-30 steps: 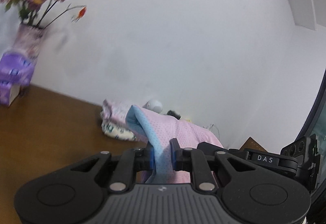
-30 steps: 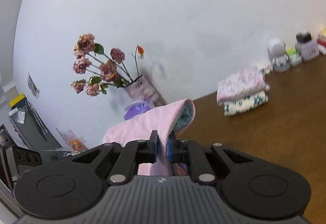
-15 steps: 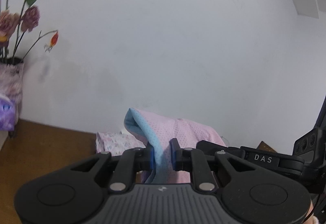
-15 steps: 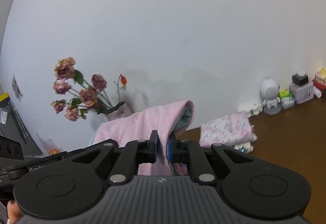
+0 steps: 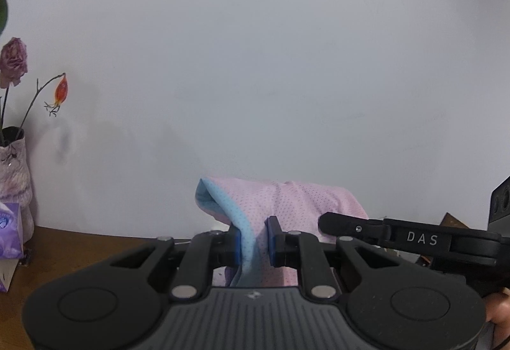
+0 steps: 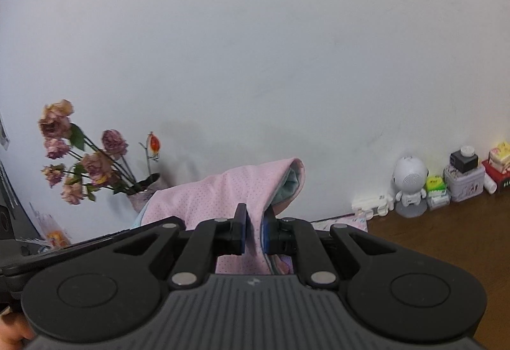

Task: Fold clothes
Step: 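Lift and carry the bundle with both grippers toward the folded clothes stack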

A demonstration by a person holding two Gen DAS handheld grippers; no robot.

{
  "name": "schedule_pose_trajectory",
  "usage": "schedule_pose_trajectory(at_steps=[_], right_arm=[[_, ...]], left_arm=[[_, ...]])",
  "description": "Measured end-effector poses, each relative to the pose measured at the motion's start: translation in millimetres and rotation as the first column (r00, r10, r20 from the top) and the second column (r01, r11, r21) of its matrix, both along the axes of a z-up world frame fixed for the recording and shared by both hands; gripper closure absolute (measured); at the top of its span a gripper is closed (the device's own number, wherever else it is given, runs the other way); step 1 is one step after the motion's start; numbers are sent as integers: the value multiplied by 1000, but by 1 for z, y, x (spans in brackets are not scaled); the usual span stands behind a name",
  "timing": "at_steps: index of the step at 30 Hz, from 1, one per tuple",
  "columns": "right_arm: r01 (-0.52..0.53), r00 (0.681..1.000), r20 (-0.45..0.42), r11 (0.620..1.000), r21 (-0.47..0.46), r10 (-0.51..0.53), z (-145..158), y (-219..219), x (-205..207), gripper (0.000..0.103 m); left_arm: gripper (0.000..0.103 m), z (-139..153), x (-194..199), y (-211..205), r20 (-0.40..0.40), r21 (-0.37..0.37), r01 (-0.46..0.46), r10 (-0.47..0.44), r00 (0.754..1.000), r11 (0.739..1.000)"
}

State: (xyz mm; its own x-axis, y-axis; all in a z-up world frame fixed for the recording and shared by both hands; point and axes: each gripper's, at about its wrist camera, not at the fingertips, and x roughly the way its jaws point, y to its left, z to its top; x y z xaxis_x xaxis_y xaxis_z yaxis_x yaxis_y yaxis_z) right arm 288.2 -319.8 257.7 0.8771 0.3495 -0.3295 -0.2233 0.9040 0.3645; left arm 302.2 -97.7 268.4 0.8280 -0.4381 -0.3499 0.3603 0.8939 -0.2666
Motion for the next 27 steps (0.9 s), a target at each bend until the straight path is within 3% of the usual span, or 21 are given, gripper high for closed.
schedule_pose_trajectory(at_steps=[14, 27], right_arm=[[20, 999, -41, 999, -29, -21, -24, -7, 77, 94], [30, 991, -132, 999, -40, -35, -72, -22, 135, 94]], left_arm=[[89, -24, 49, -26, -36, 36, -30, 32, 999, 999], [89, -72, 97, -55, -129, 84, -35, 45, 991, 996]])
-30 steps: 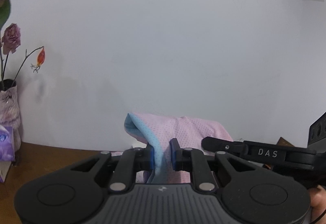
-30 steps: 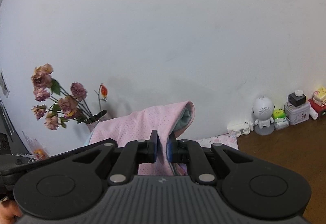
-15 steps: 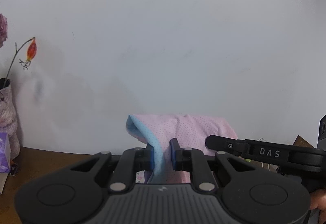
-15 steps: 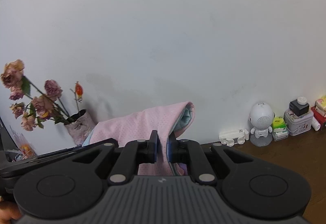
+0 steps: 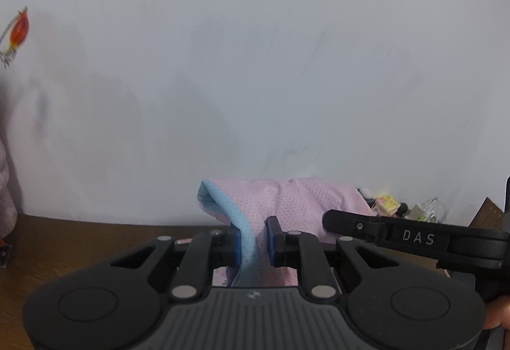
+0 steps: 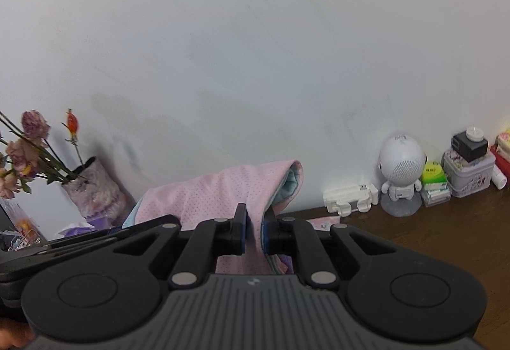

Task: Fold clothes
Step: 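Lift and carry the bundle with both grippers toward the folded clothes stack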

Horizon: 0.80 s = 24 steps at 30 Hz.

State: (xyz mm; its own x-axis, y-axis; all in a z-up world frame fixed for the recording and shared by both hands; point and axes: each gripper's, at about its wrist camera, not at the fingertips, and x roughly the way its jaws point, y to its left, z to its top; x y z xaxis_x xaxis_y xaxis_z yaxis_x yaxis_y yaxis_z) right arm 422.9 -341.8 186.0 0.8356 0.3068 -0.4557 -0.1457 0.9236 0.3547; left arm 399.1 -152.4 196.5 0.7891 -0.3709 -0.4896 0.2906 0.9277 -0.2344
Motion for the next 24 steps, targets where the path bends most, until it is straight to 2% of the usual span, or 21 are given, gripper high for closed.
schedule_pose_trajectory(at_steps=[13, 16, 19, 24], right_arm=[[-7, 996, -84, 1000, 7, 7, -47, -5, 35, 94], [-10, 995, -97, 1000, 9, 11, -54, -4, 42, 94], [-9, 994, -109, 1000, 9, 10, -59, -4, 48, 94], [-6, 992, -123, 1000, -7, 5, -66, -2, 58, 94]], left_arm=[[89, -44, 32, -17, -91, 16, -7, 8, 996, 1000], [89, -64, 74, -14, -103, 23, -11, 13, 995, 1000], [89, -71, 80, -20, -111, 31, -12, 16, 994, 999], [89, -71, 77, -2, -126, 41, -18, 23, 992, 999]])
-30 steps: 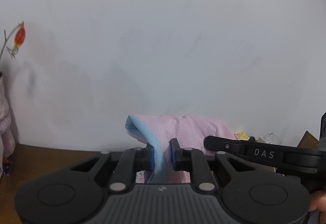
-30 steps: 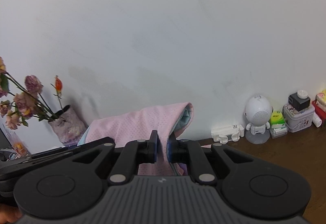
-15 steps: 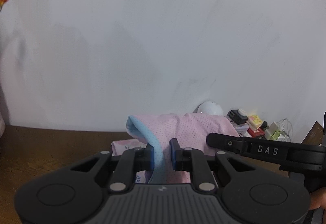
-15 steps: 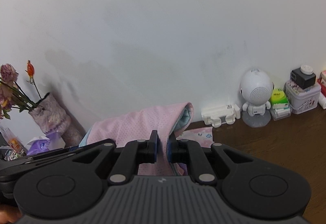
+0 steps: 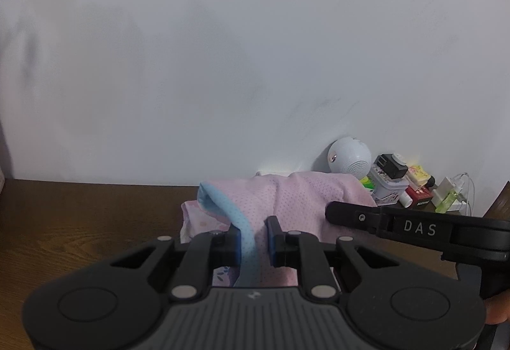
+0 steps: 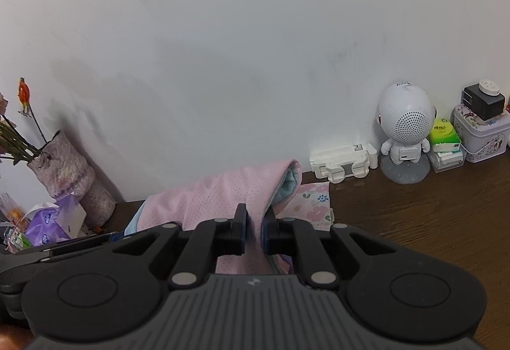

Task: Fold clothes
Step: 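Lift and carry the bundle with both grippers toward the folded clothes stack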

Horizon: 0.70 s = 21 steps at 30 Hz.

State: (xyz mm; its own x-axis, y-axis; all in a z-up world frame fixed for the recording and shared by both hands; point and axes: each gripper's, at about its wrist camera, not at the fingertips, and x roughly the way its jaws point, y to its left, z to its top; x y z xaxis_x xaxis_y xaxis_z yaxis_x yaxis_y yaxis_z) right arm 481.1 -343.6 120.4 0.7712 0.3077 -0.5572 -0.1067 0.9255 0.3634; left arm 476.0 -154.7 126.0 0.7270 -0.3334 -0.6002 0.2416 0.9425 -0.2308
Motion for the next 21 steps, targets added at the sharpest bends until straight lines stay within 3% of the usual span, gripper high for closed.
schedule_pose_trajectory(at_steps=[21], right_arm=[[17, 998, -54, 1000, 24, -15, -32, -12, 34, 94]], left_arm=[[89, -23, 37, 2, -47, 20, -17, 17, 999, 1000]])
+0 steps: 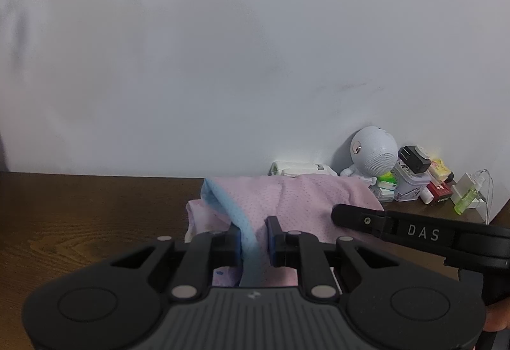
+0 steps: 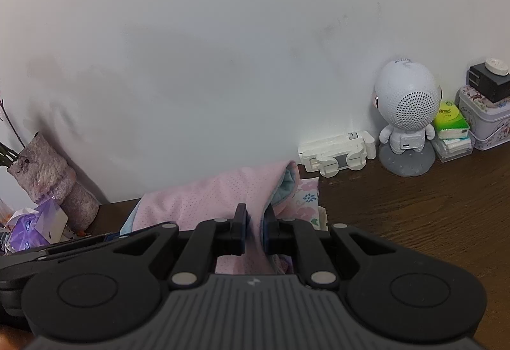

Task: Fold clothes
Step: 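Lift and carry the bundle with both grippers toward the folded clothes stack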

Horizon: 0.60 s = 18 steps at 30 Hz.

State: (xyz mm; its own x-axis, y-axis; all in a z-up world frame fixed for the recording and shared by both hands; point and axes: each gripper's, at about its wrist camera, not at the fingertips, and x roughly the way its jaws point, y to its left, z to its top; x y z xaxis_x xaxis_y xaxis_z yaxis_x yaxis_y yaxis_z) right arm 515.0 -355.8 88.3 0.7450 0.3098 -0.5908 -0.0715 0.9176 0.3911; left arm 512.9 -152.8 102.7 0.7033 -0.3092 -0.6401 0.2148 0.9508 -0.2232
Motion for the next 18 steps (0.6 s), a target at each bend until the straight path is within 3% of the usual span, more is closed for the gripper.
schedule_pose_trajectory(at_steps=[11, 18], right_arm=[[22, 1000, -5, 998, 54, -22, -10, -8, 9, 91], [38, 999, 3, 994, 102, -38, -16, -17, 6, 80]], left_arm=[[85, -9, 6, 13, 2, -70, 14, -14, 1000, 997], [72, -11, 8, 25, -7, -115, 22, -23, 1000, 993]])
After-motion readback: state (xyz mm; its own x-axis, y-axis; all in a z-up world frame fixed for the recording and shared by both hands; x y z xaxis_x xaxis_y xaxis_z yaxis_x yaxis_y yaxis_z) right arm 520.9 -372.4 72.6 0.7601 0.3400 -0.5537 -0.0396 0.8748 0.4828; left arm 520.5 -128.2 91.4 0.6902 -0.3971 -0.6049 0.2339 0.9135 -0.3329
